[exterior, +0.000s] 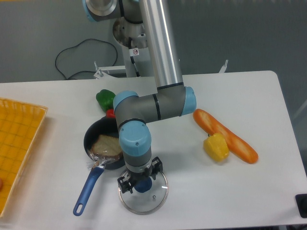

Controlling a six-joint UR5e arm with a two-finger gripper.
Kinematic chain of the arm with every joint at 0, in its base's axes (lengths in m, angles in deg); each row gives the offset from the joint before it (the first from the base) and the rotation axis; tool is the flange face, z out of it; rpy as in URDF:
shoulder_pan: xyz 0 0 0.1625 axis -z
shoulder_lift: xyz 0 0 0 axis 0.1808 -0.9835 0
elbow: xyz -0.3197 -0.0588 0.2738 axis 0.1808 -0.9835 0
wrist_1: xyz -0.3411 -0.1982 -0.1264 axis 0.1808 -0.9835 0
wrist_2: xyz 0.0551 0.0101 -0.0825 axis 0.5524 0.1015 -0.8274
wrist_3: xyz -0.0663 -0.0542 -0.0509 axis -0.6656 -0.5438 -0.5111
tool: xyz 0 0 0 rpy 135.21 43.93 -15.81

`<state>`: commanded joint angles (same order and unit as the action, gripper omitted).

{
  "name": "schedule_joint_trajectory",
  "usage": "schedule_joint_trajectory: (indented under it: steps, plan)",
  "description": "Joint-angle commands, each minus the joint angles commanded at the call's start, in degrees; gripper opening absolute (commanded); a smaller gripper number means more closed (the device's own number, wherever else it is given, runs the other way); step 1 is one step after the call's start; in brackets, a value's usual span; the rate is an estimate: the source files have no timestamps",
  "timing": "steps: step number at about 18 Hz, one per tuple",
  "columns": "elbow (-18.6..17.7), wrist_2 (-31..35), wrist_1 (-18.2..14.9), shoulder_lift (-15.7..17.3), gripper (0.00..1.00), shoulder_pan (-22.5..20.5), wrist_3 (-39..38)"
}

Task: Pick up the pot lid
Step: 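Close the gripper around the blue lid knob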

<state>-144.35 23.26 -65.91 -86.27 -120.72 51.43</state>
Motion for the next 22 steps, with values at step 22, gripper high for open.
schedule_joint_trajectory:
  steps: [22]
  plan:
    - [0.7, -1.32, 0.17, 0.96, 0.62, -0.35, 0.52]
